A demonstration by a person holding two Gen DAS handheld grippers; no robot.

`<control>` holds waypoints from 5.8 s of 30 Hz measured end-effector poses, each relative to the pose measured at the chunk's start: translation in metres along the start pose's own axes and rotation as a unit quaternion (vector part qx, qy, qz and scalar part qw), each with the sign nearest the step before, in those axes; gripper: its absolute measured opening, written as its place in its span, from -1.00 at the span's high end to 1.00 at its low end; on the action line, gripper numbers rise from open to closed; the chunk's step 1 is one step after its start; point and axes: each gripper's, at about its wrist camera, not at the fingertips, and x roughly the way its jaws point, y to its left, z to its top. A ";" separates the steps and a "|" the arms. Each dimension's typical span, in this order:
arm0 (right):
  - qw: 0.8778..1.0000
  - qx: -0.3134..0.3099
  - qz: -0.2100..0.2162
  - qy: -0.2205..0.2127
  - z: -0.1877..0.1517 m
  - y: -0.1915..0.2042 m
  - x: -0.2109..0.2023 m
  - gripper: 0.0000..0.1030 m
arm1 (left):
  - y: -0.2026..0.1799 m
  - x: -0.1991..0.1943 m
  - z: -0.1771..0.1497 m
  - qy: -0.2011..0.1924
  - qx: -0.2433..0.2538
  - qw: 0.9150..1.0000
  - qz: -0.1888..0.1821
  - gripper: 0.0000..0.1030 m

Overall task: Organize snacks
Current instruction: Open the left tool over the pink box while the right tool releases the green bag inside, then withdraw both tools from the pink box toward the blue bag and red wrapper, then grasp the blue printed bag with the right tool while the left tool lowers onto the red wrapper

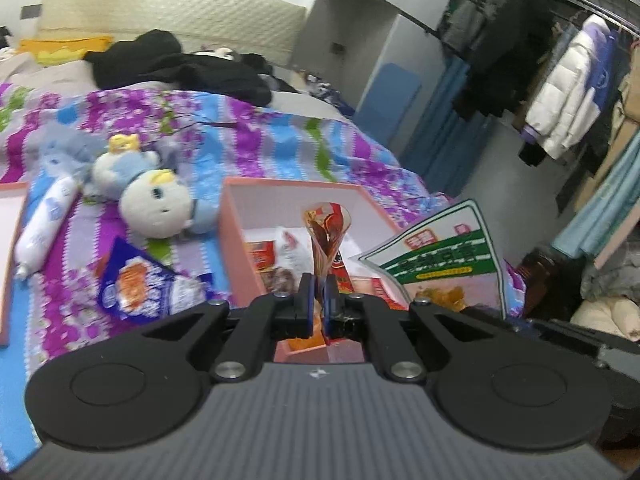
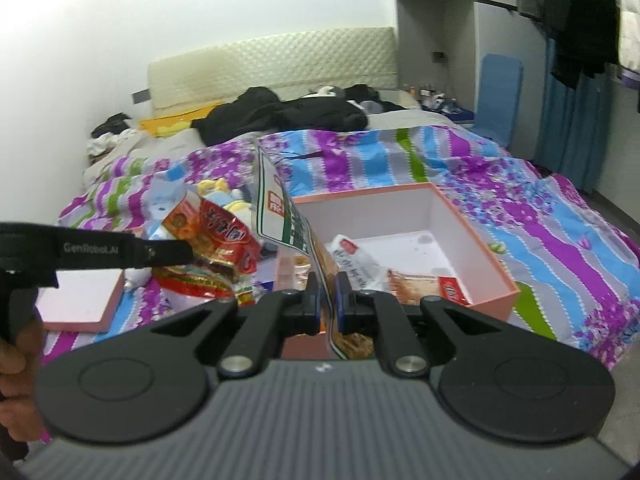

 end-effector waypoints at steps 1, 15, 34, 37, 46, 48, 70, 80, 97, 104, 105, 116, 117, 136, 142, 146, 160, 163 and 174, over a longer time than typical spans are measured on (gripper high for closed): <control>1.000 0.002 -0.002 0.000 0.000 -0.004 0.000 0.80 | -0.004 0.005 0.002 0.002 0.004 1.000 -0.004 0.90; 1.000 0.023 -0.016 0.013 0.025 -0.051 0.049 0.80 | -0.019 0.092 0.047 0.040 0.016 0.999 -0.016 0.90; 0.991 0.088 -0.026 0.095 0.042 -0.106 0.201 0.79 | 0.013 0.248 0.091 0.128 0.039 0.991 0.020 0.89; 0.989 0.095 -0.023 0.111 0.037 -0.104 0.218 0.78 | 0.021 0.262 0.086 0.145 0.039 0.988 0.024 0.89; 0.987 0.100 -0.034 0.123 0.039 -0.096 0.223 0.25 | 0.031 0.252 0.085 0.143 0.036 0.988 0.037 0.57; 0.988 0.100 -0.036 0.115 0.042 -0.093 0.215 -0.26 | 0.031 0.240 0.087 0.137 0.042 0.989 0.039 0.14; 0.989 0.001 0.023 0.144 0.072 0.056 0.074 -0.66 | 0.078 0.061 0.067 0.054 0.001 0.994 0.092 -0.51; 0.970 -0.119 0.114 0.179 0.098 0.137 0.027 -0.66 | 0.132 0.030 0.038 0.059 -0.055 0.987 0.141 -0.51; 0.934 -0.200 0.096 0.281 0.076 0.182 0.054 -0.65 | 0.193 -0.020 0.016 0.041 -0.107 0.979 0.168 -0.51; 0.933 -0.204 0.102 0.278 0.058 0.189 0.055 -0.65 | 0.218 -0.025 0.003 0.040 -0.120 0.978 0.166 -0.51; 0.932 -0.193 0.106 0.288 0.050 0.188 0.064 -0.66 | 0.222 -0.024 0.003 0.039 -0.122 0.978 0.166 -0.51; 0.962 -0.146 0.153 0.172 -0.029 0.202 0.116 -0.65 | 0.274 0.032 0.000 0.040 -0.147 0.983 0.100 -0.51; 0.965 -0.152 0.150 0.155 -0.034 0.204 0.120 -0.65 | 0.279 0.043 -0.001 0.045 -0.148 0.984 0.091 -0.51; 0.943 -0.331 0.023 0.023 -0.104 0.220 0.247 -0.51 | 0.346 0.171 0.003 0.066 -0.169 0.983 0.040 -0.48; 0.937 -0.345 0.027 0.052 -0.121 0.209 0.278 0.22 | 0.352 0.179 0.001 0.097 -0.137 0.983 0.078 -0.48; 0.949 -0.313 0.018 0.046 -0.112 0.196 0.274 0.62 | 0.357 0.177 -0.006 0.099 -0.127 0.984 0.077 -0.49; 0.991 -0.127 0.012 0.036 -0.047 0.152 0.255 0.93 | 0.326 0.198 -0.005 0.121 -0.107 0.986 0.045 -0.62; 0.993 -0.114 0.016 0.040 -0.046 0.151 0.252 0.93 | 0.320 0.207 0.001 0.117 -0.104 0.986 0.055 -0.70; 0.994 -0.092 0.042 0.050 -0.047 0.148 0.238 0.93 | 0.314 0.233 0.001 0.137 -0.142 0.974 0.107 -0.12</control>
